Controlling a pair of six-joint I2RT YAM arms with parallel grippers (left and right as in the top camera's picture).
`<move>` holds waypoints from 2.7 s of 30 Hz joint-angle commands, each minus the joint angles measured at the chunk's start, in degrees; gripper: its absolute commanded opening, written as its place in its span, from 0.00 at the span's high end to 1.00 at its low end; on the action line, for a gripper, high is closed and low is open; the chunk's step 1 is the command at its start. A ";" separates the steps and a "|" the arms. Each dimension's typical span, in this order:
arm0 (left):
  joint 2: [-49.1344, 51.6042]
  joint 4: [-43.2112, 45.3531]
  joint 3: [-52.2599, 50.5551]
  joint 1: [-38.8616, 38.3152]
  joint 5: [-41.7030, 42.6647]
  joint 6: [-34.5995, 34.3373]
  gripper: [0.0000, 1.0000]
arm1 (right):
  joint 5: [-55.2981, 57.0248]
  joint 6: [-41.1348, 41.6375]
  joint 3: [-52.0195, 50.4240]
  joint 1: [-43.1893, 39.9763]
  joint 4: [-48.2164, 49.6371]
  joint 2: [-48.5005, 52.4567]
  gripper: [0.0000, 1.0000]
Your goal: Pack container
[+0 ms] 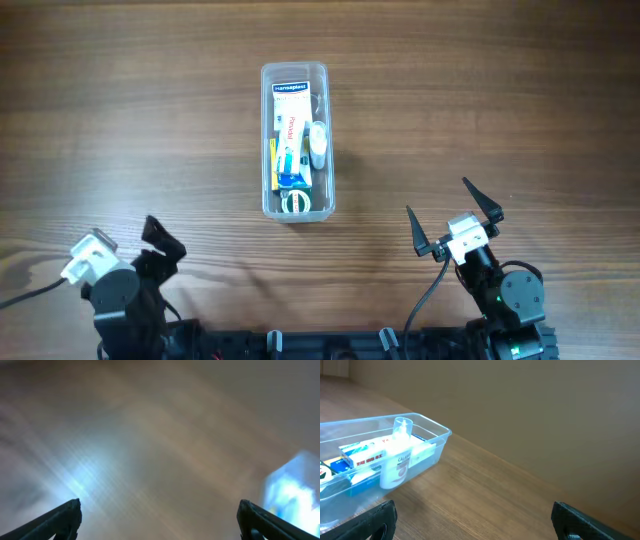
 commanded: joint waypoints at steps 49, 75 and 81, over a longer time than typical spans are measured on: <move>-8.74 39.10 -26.80 -5.14 10.93 5.99 0.00 | -1.11 -0.26 -0.09 -0.28 0.33 -0.66 0.00; -8.74 39.10 -26.80 -5.14 10.93 5.99 0.00 | -1.11 -0.28 -0.09 -0.28 0.33 -0.66 0.00; -8.74 39.10 -26.80 -5.14 10.93 5.99 0.00 | -1.11 -0.31 -0.09 -0.28 0.33 -0.66 0.00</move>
